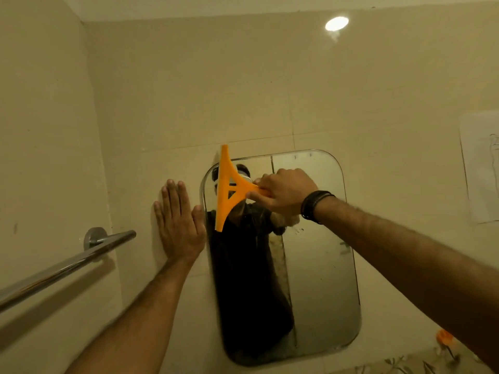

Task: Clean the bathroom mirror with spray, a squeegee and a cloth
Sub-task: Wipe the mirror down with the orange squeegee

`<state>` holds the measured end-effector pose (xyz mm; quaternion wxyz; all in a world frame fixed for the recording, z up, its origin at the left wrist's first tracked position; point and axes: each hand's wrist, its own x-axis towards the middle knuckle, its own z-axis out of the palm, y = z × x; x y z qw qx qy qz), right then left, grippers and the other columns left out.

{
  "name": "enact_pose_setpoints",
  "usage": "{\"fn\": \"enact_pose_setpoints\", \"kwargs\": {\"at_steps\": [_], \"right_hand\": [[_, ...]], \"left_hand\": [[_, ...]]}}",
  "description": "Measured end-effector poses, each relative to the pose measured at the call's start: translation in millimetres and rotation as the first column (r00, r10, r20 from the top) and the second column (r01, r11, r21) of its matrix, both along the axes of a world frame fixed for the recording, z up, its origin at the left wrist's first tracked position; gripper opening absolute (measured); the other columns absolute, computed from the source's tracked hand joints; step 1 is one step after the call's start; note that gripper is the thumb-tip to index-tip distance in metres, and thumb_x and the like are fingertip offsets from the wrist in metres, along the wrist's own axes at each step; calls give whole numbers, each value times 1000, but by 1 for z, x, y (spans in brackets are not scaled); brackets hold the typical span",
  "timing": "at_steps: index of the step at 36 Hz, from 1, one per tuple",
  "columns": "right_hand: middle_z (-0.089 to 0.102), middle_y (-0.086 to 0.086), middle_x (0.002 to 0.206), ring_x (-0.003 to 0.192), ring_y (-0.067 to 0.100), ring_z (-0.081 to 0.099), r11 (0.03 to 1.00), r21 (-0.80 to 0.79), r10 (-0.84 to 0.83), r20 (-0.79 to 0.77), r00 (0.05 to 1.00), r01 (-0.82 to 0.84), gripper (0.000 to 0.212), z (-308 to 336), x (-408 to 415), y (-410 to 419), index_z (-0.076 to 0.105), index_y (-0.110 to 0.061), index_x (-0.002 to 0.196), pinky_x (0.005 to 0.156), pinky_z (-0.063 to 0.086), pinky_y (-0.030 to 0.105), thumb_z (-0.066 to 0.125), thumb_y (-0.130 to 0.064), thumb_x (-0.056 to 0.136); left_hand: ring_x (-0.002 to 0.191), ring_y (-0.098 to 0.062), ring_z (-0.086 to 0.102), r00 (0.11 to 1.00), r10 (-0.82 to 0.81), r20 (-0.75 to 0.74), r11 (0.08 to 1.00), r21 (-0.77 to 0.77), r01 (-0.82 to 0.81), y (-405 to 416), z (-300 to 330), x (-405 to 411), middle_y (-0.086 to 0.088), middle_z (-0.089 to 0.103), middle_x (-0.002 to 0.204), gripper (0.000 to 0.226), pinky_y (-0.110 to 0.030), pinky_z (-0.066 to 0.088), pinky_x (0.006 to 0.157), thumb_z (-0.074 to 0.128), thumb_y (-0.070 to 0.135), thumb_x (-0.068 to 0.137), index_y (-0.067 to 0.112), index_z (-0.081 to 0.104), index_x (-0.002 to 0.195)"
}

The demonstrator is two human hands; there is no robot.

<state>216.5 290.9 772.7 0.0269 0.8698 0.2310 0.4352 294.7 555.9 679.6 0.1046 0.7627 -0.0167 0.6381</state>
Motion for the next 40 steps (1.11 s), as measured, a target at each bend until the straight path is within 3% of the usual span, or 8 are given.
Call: {"fn": "enact_pose_setpoints", "kwargs": {"at_steps": [6,12,15,20,28,32,36,40], "right_hand": [[46,-7,58,49,9,41,998,56,-27,-50,998,30,52,-17,0,-28,56,-25,77,52,32,22,34,-67,96],[49,-13,61,51,5,46,990,126,-65,-43,997,70,92,-45,4,-85,66,-22,110,48,31,19,7,-85,80],[43,-17,60,51,2,44,981,148,-115,-66,991,124,87,-60,-5,-107,57,-21,136,48,29,18,14,-75,83],[45,-14,54,47,3,42,963,238,-110,-84,990,127,104,-81,-11,-127,57,-24,139,47,29,18,2,-85,74],[45,-11,50,45,9,40,760,631,182,23,983,-155,67,-72,-12,-94,63,-25,68,49,29,21,25,-78,86],[53,-4,57,52,12,45,657,742,177,21,984,-134,55,-52,-6,-67,59,-18,67,52,34,22,41,-59,100],[69,1,71,64,22,67,614,789,182,-101,978,-33,59,-58,7,-48,64,-22,78,65,60,38,33,-68,97],[71,3,77,68,25,70,527,850,222,-112,968,-22,63,-87,8,-36,66,-22,82,65,61,52,30,-72,94]], "left_hand": [[159,-23,1,1000,-14,0,1000,-2,14,1,0,1,-9,3,172,67,-50,6,128,22,40,105,12,7,163],[159,-23,-1,1000,-6,-8,1000,-11,6,0,0,3,-9,2,172,66,-51,6,128,23,40,105,12,6,164],[159,-22,-2,1000,-5,-17,1000,-11,4,0,-1,3,-8,1,172,67,-50,5,128,21,40,105,13,4,164],[159,-24,0,1000,-8,-7,1000,-21,8,-2,0,2,-10,3,172,67,-50,5,128,21,40,105,12,6,164],[159,-24,-2,1000,0,-15,1000,-9,0,-1,0,1,-9,-1,172,69,-49,3,129,22,43,105,13,3,164],[159,-24,-2,1000,4,-12,1000,-1,-4,0,-1,0,-9,0,172,69,-49,4,129,25,42,105,13,4,164],[159,-23,-3,1000,9,-23,1000,0,-9,0,-1,0,-9,-1,172,69,-49,3,129,25,42,105,13,3,164],[159,-24,-2,1000,4,-18,1000,2,-4,0,-1,1,-10,0,172,69,-49,3,129,23,44,105,12,4,164]]}}
